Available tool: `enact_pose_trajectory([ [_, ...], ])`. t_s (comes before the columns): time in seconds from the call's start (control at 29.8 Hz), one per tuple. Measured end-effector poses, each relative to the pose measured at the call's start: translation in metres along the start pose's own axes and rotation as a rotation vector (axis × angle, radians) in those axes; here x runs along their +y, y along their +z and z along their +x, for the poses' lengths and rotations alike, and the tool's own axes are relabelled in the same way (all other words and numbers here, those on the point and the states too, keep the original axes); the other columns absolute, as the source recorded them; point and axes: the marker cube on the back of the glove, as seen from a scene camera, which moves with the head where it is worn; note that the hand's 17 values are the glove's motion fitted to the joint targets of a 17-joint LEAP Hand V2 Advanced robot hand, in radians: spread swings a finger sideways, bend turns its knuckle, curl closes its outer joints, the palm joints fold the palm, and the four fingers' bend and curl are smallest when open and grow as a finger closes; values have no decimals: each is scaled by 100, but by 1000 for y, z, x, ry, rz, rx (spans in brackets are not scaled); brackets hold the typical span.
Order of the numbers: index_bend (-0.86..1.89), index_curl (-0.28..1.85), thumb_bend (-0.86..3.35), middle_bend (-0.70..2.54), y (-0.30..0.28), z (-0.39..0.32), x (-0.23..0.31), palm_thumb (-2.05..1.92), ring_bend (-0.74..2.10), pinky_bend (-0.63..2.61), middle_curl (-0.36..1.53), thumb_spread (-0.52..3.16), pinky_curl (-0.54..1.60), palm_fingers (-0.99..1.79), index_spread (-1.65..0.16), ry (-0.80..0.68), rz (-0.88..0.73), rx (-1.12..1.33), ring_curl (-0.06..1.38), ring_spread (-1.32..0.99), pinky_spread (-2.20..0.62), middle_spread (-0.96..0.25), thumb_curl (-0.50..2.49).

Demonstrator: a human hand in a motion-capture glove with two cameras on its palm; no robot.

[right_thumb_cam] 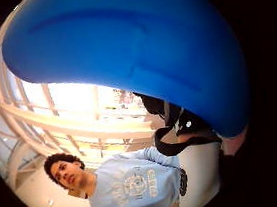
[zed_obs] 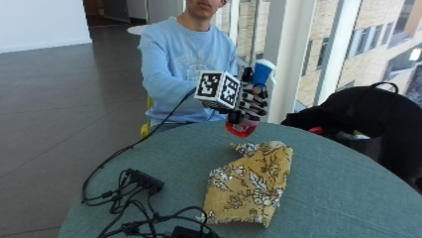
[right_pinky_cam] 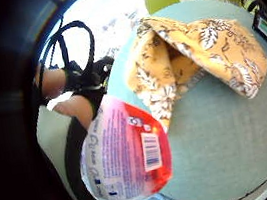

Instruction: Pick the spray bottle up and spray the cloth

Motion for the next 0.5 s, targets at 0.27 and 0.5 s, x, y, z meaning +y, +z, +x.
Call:
enact_pose_trajectory([
  [0.27,12,25,-1,38,106,-36,-27,86,48,24,47,104,35,102,-24,-95,-17,-166,38,-4,11,-9,53],
  [0.5,12,26,-1,37,163,-45,-38,87,44,20,47,106,34,100,-24,-127,-9,-190,37,-4,10,-10,52],
])
